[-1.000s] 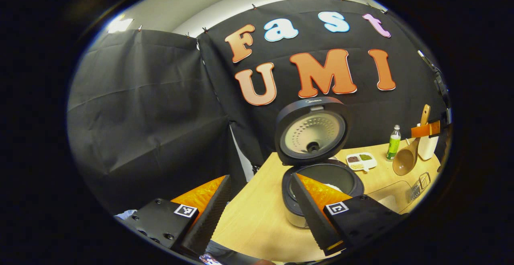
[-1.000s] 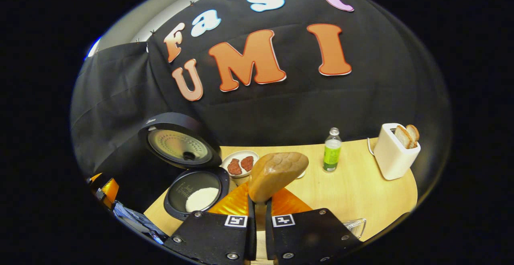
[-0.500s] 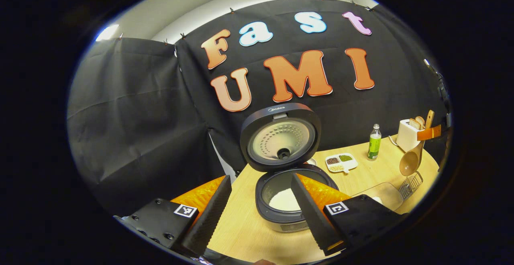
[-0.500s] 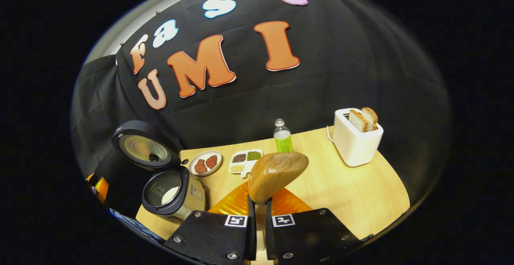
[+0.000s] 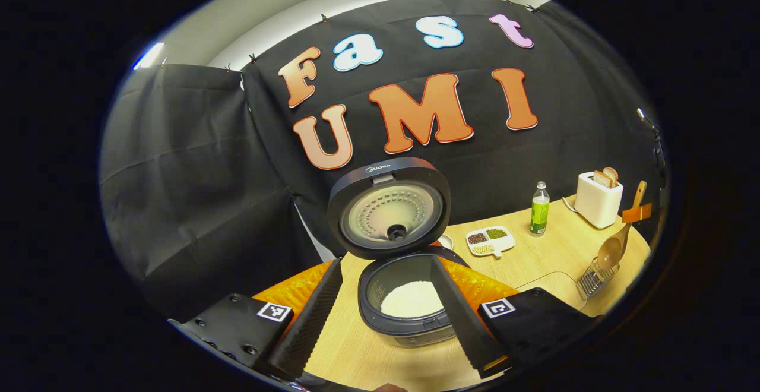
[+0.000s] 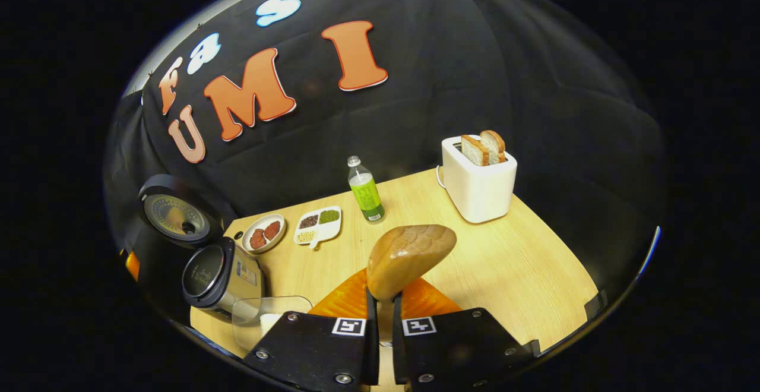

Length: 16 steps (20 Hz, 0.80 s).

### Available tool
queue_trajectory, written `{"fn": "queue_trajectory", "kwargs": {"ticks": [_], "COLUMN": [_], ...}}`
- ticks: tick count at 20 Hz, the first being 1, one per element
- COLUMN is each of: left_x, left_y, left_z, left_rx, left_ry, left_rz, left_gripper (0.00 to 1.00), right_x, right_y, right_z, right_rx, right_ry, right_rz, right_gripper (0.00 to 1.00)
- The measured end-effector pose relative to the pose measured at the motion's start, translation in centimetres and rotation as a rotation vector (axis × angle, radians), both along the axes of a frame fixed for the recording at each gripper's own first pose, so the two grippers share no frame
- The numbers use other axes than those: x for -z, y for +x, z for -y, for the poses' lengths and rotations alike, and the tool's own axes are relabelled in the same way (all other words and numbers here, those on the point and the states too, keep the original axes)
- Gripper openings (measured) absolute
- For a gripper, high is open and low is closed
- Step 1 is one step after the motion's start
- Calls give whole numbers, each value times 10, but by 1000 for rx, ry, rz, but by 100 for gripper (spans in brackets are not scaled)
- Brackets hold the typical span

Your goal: Close the left gripper, press the button to open the rice cooker; take a wooden spoon from the chopstick holder with the right hand, scoop a spoonful of rice and pour it into the rice cooker, then put the wooden spoon back into the chopstick holder.

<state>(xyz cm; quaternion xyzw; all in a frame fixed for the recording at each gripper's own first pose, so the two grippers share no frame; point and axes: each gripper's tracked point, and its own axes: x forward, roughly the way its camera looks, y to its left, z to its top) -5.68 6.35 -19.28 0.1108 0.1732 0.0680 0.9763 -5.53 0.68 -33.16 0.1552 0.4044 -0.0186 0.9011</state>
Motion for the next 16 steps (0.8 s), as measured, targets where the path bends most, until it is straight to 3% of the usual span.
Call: {"fn": "queue_trajectory", "kwargs": {"ticks": [9, 10, 11, 14, 16], "left_x": [2, 4, 4, 5, 5], "left_y": [1, 1, 1, 4, 6], "left_z": [11, 11, 12, 17, 21], "left_rx": [2, 0, 0, 6, 15], "left_ry": [8, 9, 9, 12, 10], "left_rz": [-14, -16, -17, -20, -18], "left_gripper": [93, 100, 93, 93, 93], "right_x": [54, 58, 61, 59, 56], "right_y": [-21, -24, -28, -27, -24], "right_z": [-2, -3, -4, -4, 0], "right_rx": [6, 4, 1, 3, 15], "right_ry": [44, 54, 65, 94, 104], "right_rz": [-134, -151, -172, -168, -159], "right_gripper": [14, 15, 16, 21, 29]}}
